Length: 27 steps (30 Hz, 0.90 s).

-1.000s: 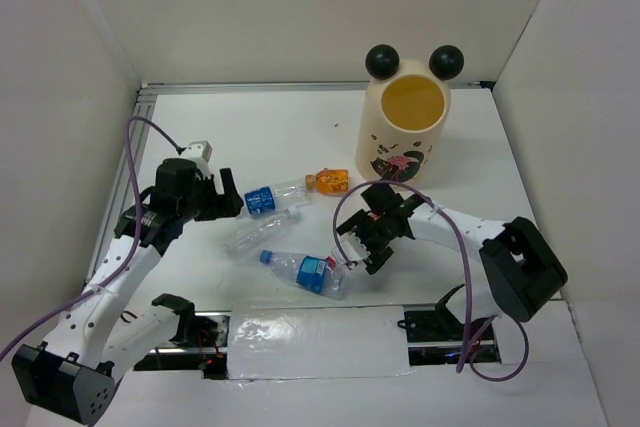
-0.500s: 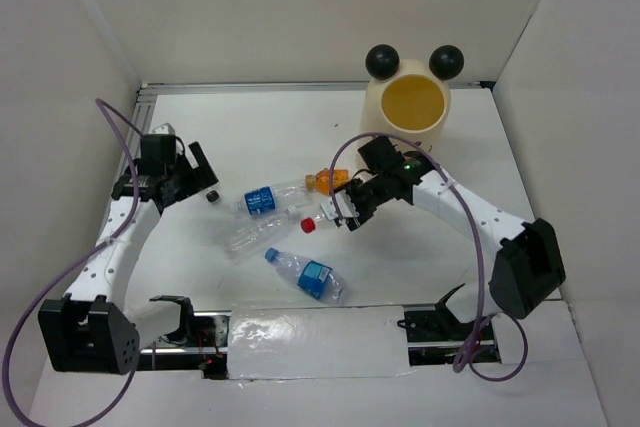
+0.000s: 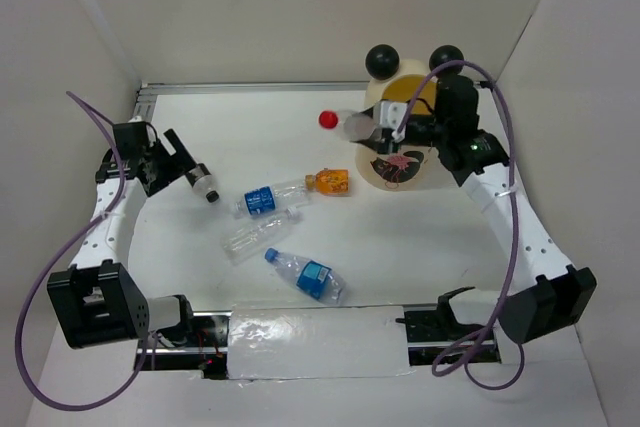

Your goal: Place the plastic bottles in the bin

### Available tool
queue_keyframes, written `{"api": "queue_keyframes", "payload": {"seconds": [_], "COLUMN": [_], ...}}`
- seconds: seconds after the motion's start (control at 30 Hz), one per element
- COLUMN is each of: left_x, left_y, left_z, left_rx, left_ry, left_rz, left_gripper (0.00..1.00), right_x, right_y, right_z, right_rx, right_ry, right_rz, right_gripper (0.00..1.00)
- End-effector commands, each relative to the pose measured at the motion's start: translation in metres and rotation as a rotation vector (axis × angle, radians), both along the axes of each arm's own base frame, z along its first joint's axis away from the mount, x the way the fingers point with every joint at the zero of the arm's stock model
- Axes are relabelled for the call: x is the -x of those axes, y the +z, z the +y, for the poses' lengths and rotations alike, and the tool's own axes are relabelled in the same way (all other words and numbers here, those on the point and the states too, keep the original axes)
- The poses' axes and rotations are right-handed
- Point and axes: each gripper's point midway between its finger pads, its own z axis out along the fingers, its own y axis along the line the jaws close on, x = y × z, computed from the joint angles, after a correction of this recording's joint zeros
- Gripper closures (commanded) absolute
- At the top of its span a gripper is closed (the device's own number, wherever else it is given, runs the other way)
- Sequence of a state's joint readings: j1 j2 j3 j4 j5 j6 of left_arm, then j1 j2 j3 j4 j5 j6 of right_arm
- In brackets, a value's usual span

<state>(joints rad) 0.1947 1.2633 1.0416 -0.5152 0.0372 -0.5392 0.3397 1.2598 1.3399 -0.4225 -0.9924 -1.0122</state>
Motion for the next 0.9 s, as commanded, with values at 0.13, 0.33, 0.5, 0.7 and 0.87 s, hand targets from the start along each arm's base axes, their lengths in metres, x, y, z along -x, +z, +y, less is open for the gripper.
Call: {"api": "queue_keyframes", "payload": {"seconds": [0.13, 0.33, 0.5, 0.7, 0.87], "left_x": [-0.009, -0.007, 0.0, 0.0, -0.012], "left_y": [0.001, -0.005, -0.021, -0.024, -0.03], "left_z": [-0.012, -0.013, -0.014, -0.012, -0.009], "left_rx": [0.046, 0.048, 0.057, 0.033, 0.017], "left_ry": [-0.1, -0.1, -0.099, -0.085, -0.061], "left_rz": [-0.05, -0.043, -0.01, -0.004, -0.012], "left_gripper": [0.0, 0.0, 0.0, 0.0, 0.0], "right_x": [-0.064, -0.09, -0.106, -0.103, -0.083], "right_y": [0.074, 0.059, 0.029, 0.027, 0.051], "right_z": [-0.066, -0.091, -0.1, -0.105, -0.109], "right_rx": [-0.142, -0.139, -0.128, -0.124, -0.133], "right_ry": [-0.142, -0.17, -0.162, -0.151, -0.138], "right_rz": [-0.137, -0.102, -0.009, 0.021, 0.022], "right_gripper": [0.58, 0.55, 0.18, 0.0, 0.0]}}
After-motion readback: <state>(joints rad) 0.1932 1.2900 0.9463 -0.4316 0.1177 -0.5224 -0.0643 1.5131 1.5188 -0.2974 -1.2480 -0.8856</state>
